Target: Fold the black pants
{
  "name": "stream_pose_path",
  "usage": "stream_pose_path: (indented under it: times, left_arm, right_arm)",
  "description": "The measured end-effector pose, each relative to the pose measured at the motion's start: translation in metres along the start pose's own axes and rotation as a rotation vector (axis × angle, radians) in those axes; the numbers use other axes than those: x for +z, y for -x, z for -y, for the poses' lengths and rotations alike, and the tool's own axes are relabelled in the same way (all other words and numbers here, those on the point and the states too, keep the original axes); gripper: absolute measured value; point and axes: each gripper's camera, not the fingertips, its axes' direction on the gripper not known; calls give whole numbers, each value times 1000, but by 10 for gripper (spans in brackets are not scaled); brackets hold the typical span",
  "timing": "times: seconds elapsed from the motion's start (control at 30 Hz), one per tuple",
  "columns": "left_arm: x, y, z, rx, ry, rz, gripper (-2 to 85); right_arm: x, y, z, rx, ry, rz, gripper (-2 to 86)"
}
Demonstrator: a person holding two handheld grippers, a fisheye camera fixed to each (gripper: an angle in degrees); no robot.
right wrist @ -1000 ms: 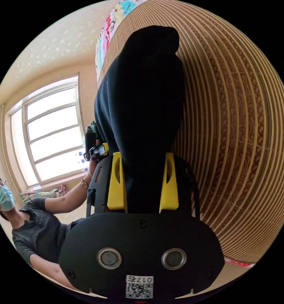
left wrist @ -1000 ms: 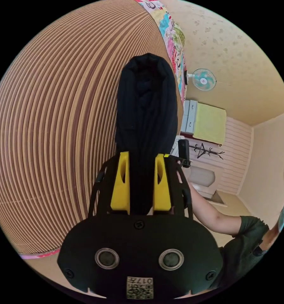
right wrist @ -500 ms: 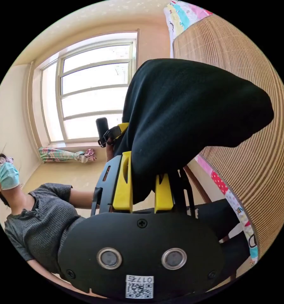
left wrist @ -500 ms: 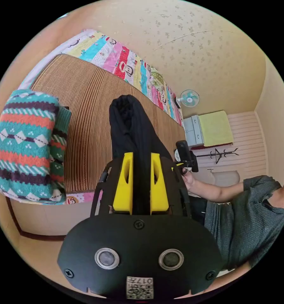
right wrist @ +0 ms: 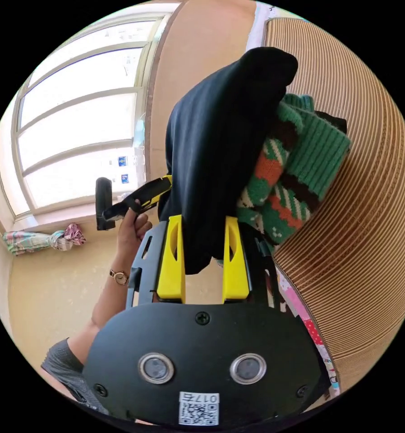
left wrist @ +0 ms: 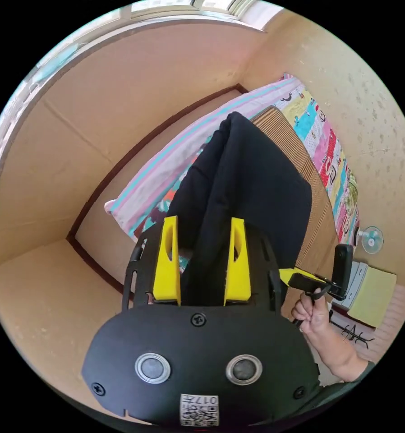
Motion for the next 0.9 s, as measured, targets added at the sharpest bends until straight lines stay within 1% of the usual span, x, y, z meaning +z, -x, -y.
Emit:
stream_pose_path:
  times: [0.03,0.07,0.1,0.17,0.27,0.3,0.37,0.43,0.5,0.53,0.57,0.6,0.63,0.67,0.7,0.73,0.77,0.8,0.83,0.87,0.9]
  left_arm:
    - [-1,4,-12,12,-71,-57,159]
    - [0,2,-22,41,-105,-76,163]
    - [0,0,-27,47,-118,-70,165]
    - [-1,-6,-50,27,-185,-15,166]
    - [-7,-6,-81,-38,-267,-8,155]
    - [-9,-5,-88,-58,-284,-11,154]
    - [-18,-8,-126,-121,-381,-49,142]
    - [-23,-29,-157,-87,-459,-55,138]
    - [-16,-76,-183,70,-463,-9,126]
    - [2,-116,-195,196,-389,22,110]
    - [28,-159,-206,307,-298,49,87]
    - [43,-181,-213,360,-254,59,75]
    - [74,-229,-229,463,-177,70,61]
    - [107,-281,-248,602,-113,74,47]
    - [124,-309,-259,686,-83,81,41]
    - [156,-363,-284,844,-12,115,27]
    - [182,-413,-311,976,43,134,12]
    - [191,-436,-326,1031,51,126,9]
    - [199,-477,-356,1153,46,73,3]
    - [201,-511,-386,1271,22,10,0]
    - [201,-526,-400,1324,7,-16,-1]
  right_arm:
    - [0,4,-3,-13,-9,-1,122]
    - [-1,14,-11,-62,-21,-33,111]
    - [-2,24,-20,-115,-20,-76,97]
    - [-8,34,-38,-189,-3,-60,79]
    - [-37,35,-85,-263,15,-72,38]
    - [-53,31,-110,-272,29,-119,25]
    - [-79,23,-151,-251,39,-219,16]
    - [-106,16,-195,-196,41,-340,11]
    - [-139,8,-256,-26,29,-561,7]
    - [-146,8,-271,23,28,-619,6]
    - [-157,12,-299,103,22,-729,5]
    - [-167,24,-328,148,0,-835,5]
    - [-171,32,-341,161,-18,-885,4]
    - [-180,49,-368,198,-63,-988,4]
    - [-190,63,-394,287,-123,-1115,4]
    - [-195,68,-407,340,-159,-1180,4]
    - [-205,79,-435,425,-250,-1290,4]
    - [-215,87,-465,495,-359,-1355,4]
    - [-220,88,-480,535,-409,-1367,4]
    - [-230,86,-510,617,-482,-1340,4]
    - [-238,79,-539,680,-529,-1259,4]
